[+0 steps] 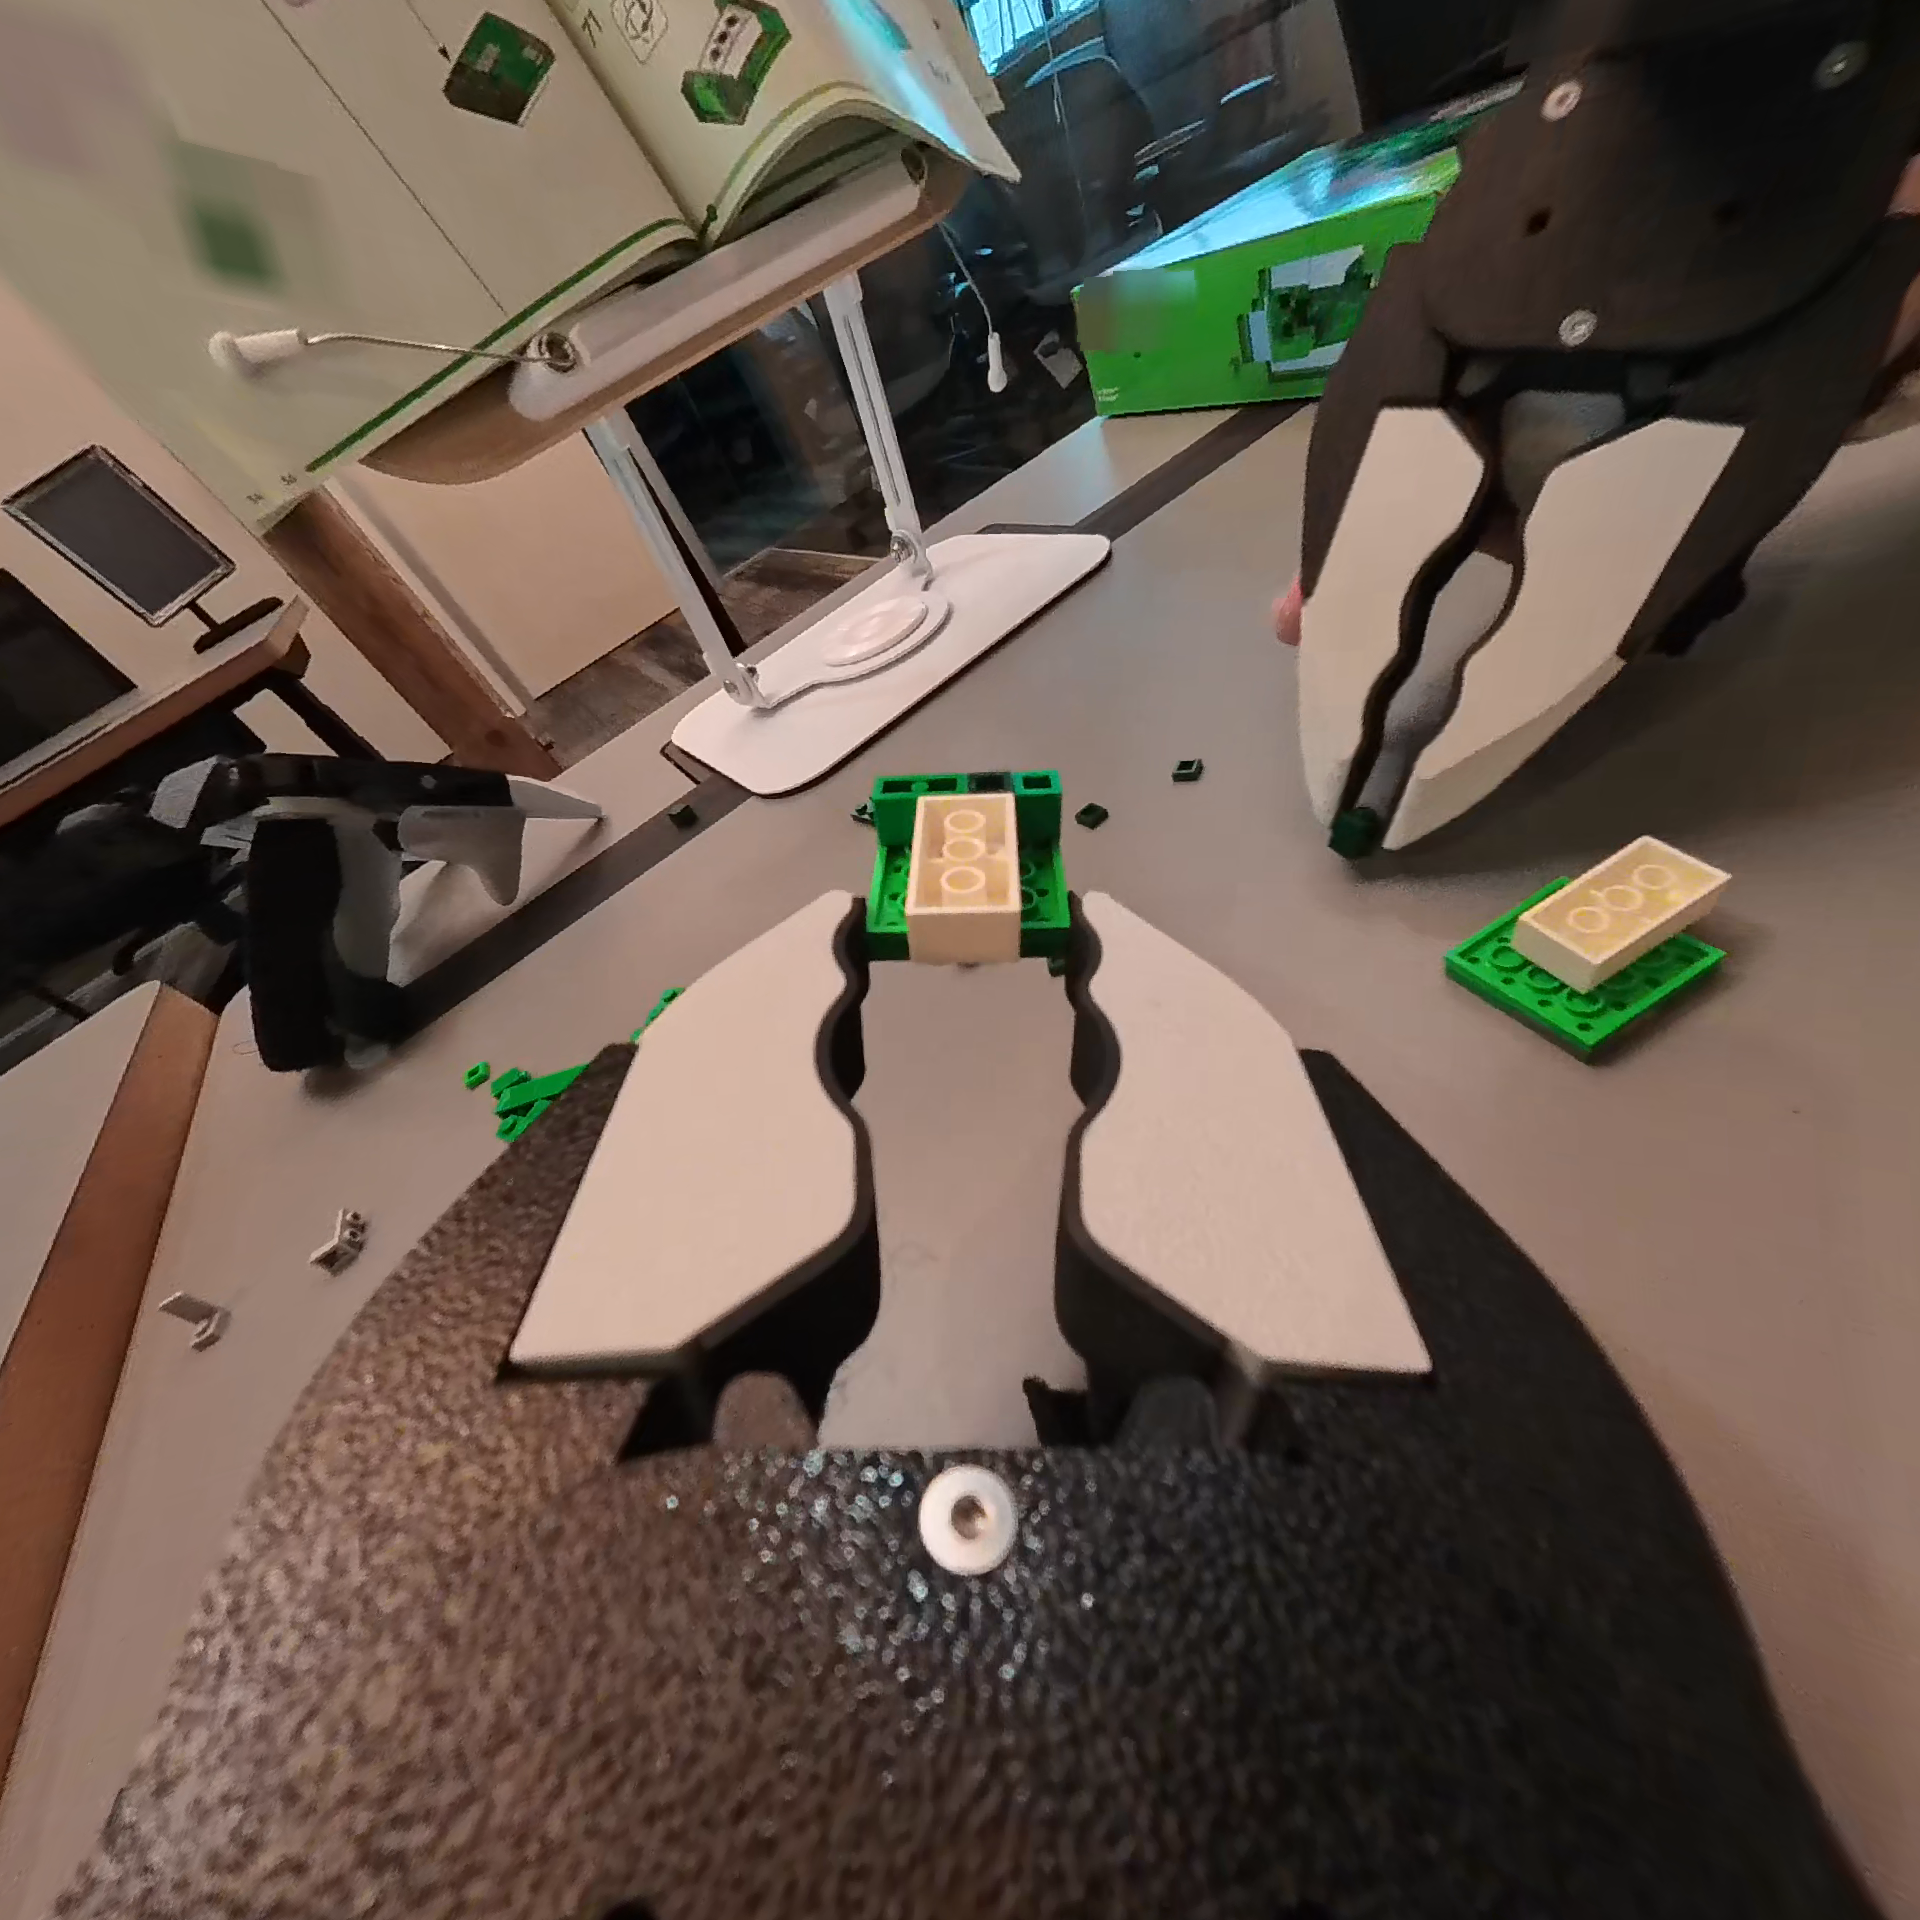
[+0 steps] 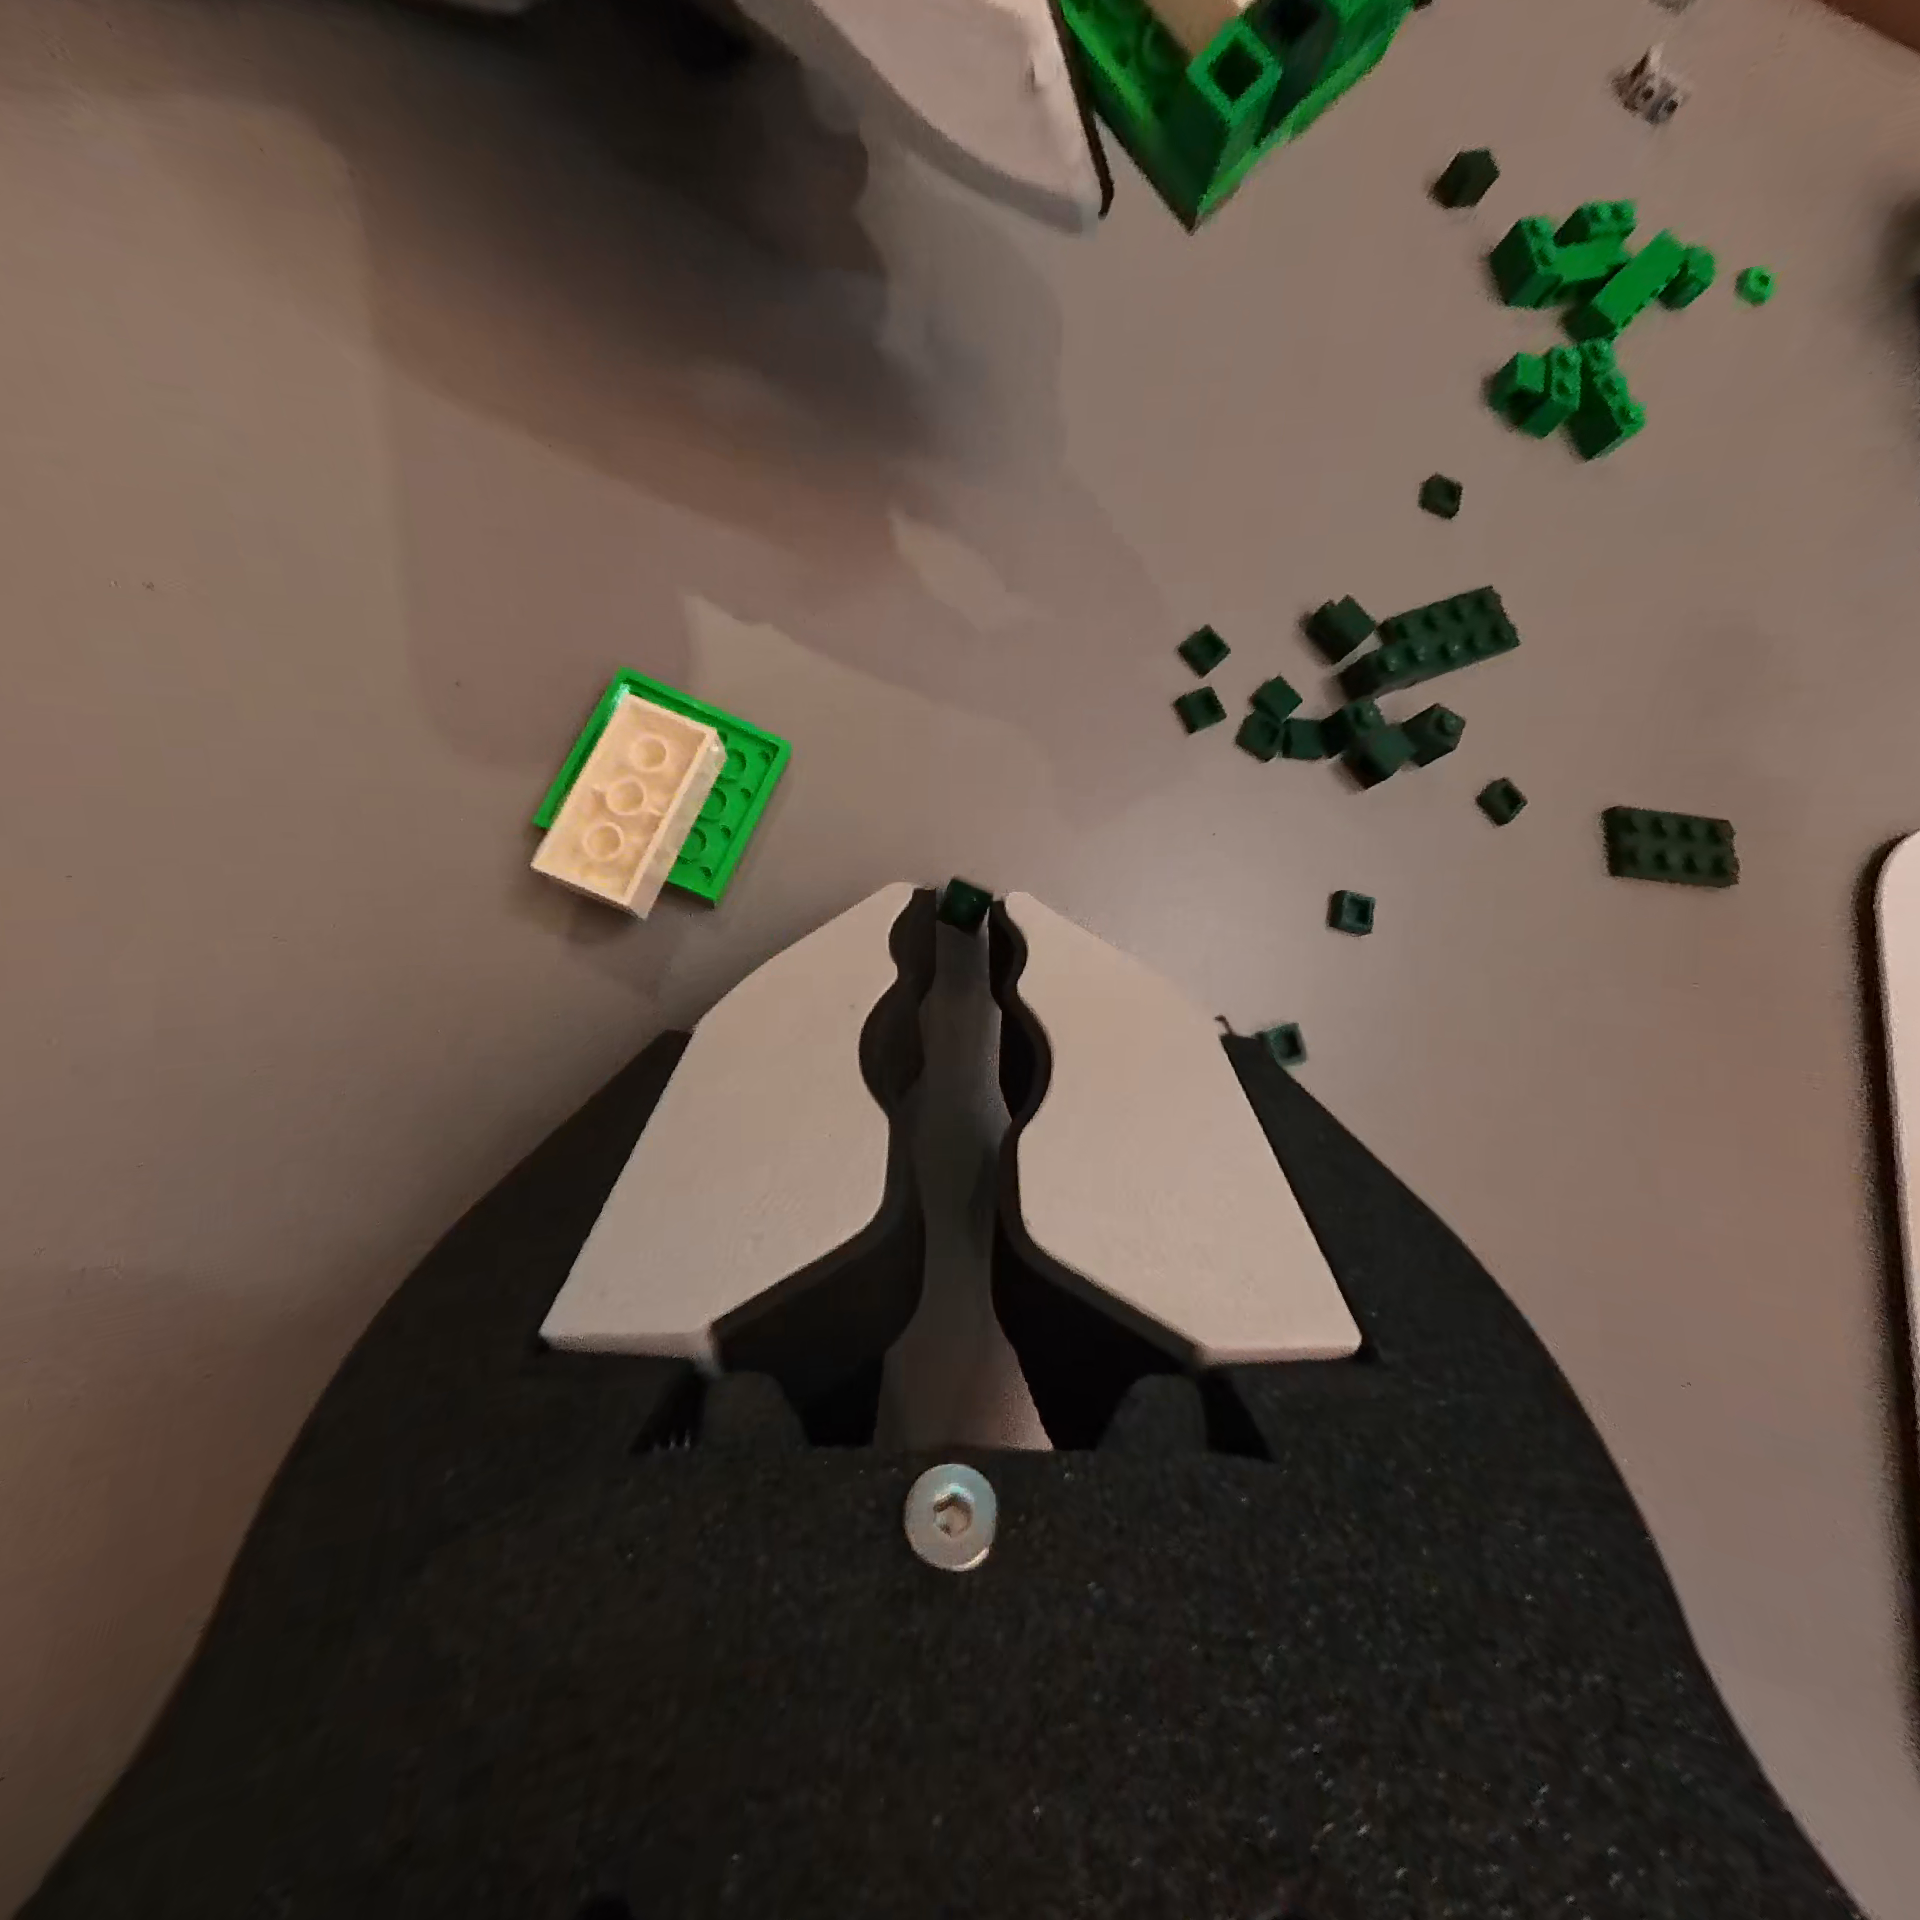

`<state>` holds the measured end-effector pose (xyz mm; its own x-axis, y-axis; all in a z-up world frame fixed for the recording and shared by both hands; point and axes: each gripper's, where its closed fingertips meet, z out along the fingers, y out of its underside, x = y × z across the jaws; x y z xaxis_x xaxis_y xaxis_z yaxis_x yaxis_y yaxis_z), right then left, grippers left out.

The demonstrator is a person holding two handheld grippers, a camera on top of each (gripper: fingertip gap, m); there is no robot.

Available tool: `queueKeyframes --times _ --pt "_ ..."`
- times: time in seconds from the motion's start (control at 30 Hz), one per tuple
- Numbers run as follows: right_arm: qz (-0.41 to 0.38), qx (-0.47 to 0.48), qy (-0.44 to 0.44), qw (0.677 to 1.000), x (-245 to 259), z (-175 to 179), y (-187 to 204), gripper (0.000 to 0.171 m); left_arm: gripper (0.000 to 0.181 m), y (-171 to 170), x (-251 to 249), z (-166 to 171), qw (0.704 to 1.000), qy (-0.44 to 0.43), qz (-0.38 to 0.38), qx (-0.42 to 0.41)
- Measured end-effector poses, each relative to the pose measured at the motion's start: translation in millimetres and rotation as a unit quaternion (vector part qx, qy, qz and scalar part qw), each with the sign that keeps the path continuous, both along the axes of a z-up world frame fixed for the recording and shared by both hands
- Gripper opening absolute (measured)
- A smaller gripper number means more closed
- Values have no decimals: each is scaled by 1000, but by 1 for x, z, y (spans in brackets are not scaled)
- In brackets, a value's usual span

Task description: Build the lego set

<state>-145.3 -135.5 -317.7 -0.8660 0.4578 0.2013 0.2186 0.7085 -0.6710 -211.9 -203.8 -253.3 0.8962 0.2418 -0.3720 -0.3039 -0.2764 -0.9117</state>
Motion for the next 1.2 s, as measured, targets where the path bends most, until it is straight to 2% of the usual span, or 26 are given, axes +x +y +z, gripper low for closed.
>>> queueKeyframes --times 0.3,0.47,0.6,0.67,0.77,0.83,0.9,1.07,1.2 --pt "4 -11 -2 1000 4 -3 7 10 36 1 1 -2 1000 6 -2 -8" --pt "4 4 -26 1000 8 -4 16 20 36 1 1 -2 1000 6 -2 -8" --pt "-51 12 -119 991 10 2 21 20 36 2 2 -3 1000 8 -4 -12" --pt "-118 26 -161 979 2 5 28 16 36 3 3 -4 1000 10 -5 -16" --pt "-165 11 -238 957 0 13 21 24 36 3 3 -6 1000 9 -5 -21" --pt "-148 23 -264 953 2 16 13 23 36 3 2 -6 1000 6 -2 -22" --pt "-127 82 -253 956 2 11 13 17 36 2 1 -6 1000 3 0 -21" --pt "-102 163 -257 947 5 -1 14 14 36 2 1 -6 1000 3 0 -21" --pt "-100 167 -261 946 4 -3 14 14 36 2 1 -7 1000 4 -1 -24"
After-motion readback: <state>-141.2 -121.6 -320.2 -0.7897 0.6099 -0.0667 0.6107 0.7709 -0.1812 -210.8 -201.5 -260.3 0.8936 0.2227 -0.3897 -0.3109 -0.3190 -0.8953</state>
